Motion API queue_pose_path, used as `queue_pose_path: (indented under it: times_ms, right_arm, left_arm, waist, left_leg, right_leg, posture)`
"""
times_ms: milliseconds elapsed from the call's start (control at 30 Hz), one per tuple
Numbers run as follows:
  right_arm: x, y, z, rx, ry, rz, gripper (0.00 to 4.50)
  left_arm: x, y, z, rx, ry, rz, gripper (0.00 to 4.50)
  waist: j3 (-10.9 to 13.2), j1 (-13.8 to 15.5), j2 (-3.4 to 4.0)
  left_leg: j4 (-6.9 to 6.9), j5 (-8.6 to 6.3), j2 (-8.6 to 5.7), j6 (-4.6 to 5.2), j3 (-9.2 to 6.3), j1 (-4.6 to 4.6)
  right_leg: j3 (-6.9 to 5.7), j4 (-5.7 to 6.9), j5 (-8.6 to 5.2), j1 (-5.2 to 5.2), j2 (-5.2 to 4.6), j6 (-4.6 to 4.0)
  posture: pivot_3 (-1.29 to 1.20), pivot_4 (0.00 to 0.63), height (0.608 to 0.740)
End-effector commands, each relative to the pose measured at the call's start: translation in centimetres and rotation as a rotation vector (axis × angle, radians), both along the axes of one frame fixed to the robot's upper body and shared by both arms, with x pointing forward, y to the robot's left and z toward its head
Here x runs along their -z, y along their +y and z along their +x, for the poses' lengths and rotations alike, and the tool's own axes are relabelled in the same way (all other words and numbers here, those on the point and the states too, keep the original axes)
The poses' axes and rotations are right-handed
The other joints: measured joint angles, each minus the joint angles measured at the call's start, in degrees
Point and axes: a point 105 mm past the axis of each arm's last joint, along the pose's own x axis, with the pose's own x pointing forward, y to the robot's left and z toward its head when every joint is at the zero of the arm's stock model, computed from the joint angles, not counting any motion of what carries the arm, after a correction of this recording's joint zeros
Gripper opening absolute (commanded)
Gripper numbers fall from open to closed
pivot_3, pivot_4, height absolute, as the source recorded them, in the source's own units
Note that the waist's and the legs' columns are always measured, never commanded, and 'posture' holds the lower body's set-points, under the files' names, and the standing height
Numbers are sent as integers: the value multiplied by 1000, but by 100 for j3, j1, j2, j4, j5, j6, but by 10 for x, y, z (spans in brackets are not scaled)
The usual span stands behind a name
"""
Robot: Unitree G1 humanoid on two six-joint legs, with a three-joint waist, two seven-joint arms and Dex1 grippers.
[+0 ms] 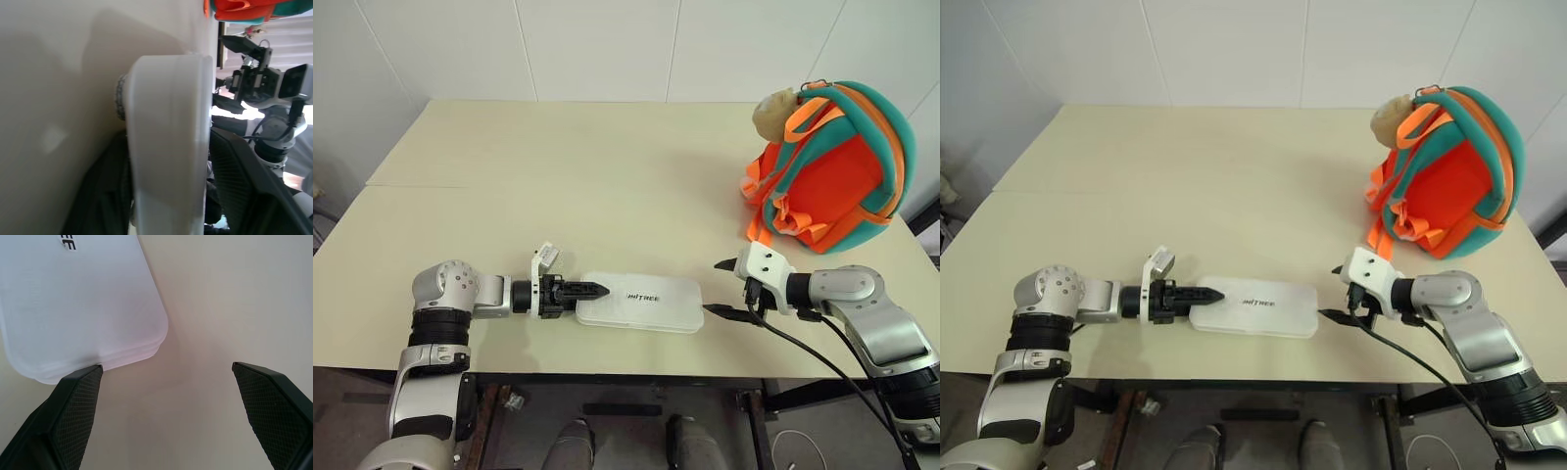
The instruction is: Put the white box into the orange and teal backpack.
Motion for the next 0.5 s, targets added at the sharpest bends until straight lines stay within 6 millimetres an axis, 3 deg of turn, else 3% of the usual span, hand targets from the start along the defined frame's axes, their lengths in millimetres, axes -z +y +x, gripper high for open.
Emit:
queue_pose_path:
  times_ms: [33,267,400,500]
  right_arm:
    - [-14,4,3,-19,-60,10,4500]
    - [-45,-10,25,141,-201,135,4500]
    - [-61,-49,49,429,-307,177,4500]
    - [-68,-59,51,525,-330,255,4500]
  left_arm:
    - [14,-1,-6,22,18,97,1537]
    - [0,4,-8,34,-53,77,1387]
    - [-28,8,-5,14,-124,-69,1355]
    - [-39,11,-3,-1,-146,-132,1351]
  waist:
    - [0,11,-1]
    - [-1,-2,-5]
    - [-1,-9,-6]
    - [0,-2,-6]
  left_leg:
    - [0,0,0,0,0,-1]
    - [2,0,0,0,0,-3]
    - [1,0,0,0,0,-4]
    - [-3,0,1,1,0,-22]
  right_leg:
    - [0,-1,0,0,0,0]
    - [0,-5,0,0,0,-5]
    - [0,-7,-2,-2,0,-10]
    - [2,0,-23,-25,0,-52]
  posture:
    - [0,150,740]
    - [0,150,740]
    - [0,150,740]
    - [0,150,740]
